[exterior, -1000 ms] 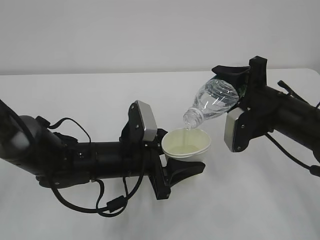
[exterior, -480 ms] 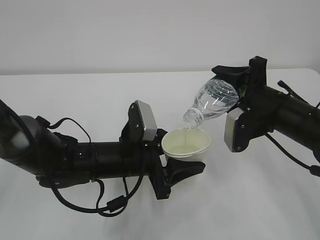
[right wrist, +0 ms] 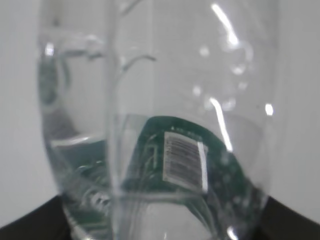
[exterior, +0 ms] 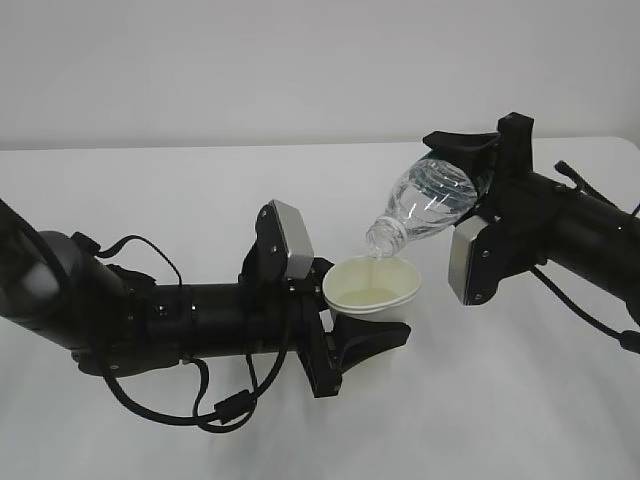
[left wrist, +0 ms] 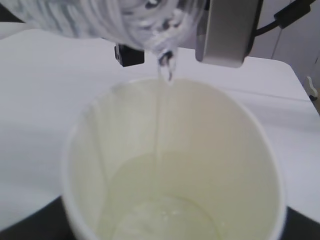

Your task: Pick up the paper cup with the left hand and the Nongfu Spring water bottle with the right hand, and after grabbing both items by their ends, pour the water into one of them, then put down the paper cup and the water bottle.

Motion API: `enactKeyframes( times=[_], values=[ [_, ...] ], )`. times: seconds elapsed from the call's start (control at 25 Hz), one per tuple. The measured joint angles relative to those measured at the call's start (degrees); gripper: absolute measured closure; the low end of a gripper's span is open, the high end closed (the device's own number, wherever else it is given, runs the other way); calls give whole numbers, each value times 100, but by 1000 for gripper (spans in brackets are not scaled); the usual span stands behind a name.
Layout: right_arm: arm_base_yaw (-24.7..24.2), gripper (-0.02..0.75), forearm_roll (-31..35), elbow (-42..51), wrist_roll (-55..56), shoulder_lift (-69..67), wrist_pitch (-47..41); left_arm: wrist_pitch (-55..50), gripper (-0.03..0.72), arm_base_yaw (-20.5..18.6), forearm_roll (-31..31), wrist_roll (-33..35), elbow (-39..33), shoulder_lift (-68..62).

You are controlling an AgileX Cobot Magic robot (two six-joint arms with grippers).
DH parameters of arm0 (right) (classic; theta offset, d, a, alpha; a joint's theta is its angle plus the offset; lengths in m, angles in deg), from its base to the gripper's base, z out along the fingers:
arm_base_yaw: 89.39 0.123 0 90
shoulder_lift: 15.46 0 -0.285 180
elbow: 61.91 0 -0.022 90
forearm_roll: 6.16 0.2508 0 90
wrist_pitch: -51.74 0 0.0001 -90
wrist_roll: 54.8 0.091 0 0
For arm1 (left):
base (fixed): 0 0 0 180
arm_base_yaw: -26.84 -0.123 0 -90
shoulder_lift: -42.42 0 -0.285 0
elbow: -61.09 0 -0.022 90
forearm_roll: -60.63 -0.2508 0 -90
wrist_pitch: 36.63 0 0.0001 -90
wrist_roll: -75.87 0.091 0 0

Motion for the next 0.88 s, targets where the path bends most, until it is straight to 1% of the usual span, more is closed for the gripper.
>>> enactKeyframes(
  times=[0.88],
  values=[
    [0, 309, -22, 0, -107, 0, 0, 0, 251, 0, 0, -13, 0, 0]
  ],
)
